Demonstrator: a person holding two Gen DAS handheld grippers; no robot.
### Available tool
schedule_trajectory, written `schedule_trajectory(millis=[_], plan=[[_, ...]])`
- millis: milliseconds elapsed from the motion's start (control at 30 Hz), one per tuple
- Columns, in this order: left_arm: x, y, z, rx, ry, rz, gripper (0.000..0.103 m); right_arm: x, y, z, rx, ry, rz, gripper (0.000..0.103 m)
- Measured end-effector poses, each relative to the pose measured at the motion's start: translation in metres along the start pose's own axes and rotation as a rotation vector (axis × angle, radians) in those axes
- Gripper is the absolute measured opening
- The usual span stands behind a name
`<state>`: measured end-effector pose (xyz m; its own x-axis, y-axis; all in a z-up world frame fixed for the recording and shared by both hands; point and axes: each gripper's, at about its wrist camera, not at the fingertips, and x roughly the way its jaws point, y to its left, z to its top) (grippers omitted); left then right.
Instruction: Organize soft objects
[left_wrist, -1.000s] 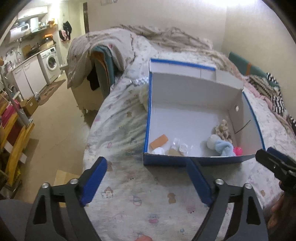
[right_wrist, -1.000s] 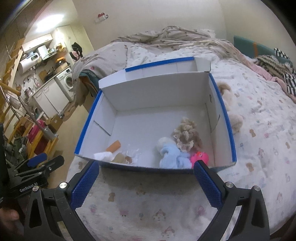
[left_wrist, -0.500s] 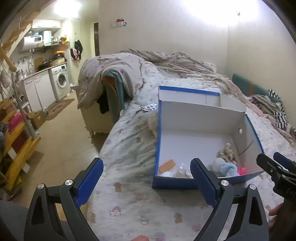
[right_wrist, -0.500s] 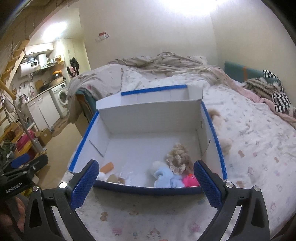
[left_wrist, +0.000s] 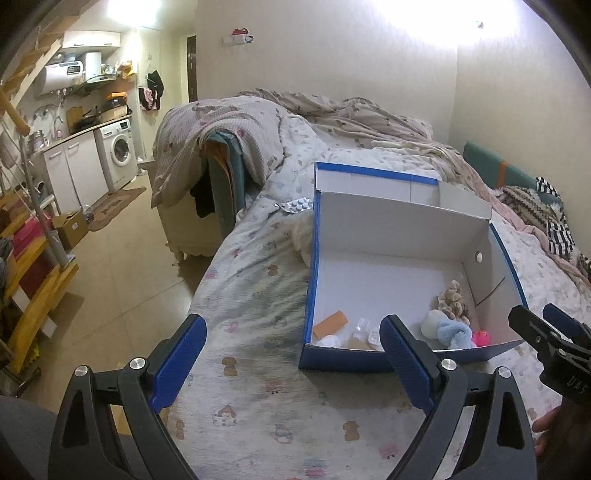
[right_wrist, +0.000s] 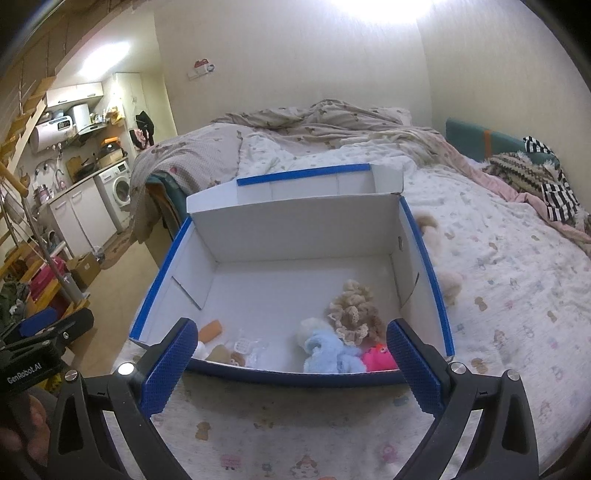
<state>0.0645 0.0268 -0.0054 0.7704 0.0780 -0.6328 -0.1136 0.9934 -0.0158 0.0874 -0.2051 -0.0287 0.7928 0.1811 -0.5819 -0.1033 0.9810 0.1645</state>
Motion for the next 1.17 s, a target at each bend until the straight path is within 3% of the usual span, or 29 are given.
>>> schedule_trajectory(millis=[1167], plan=[[-0.0042, -0.0024, -0.0022, 0.012, -0.005, -0.022, 0.094, -0.0003, -0.0023, -0.0007, -0.005, -0.006, -0.005, 0.103]])
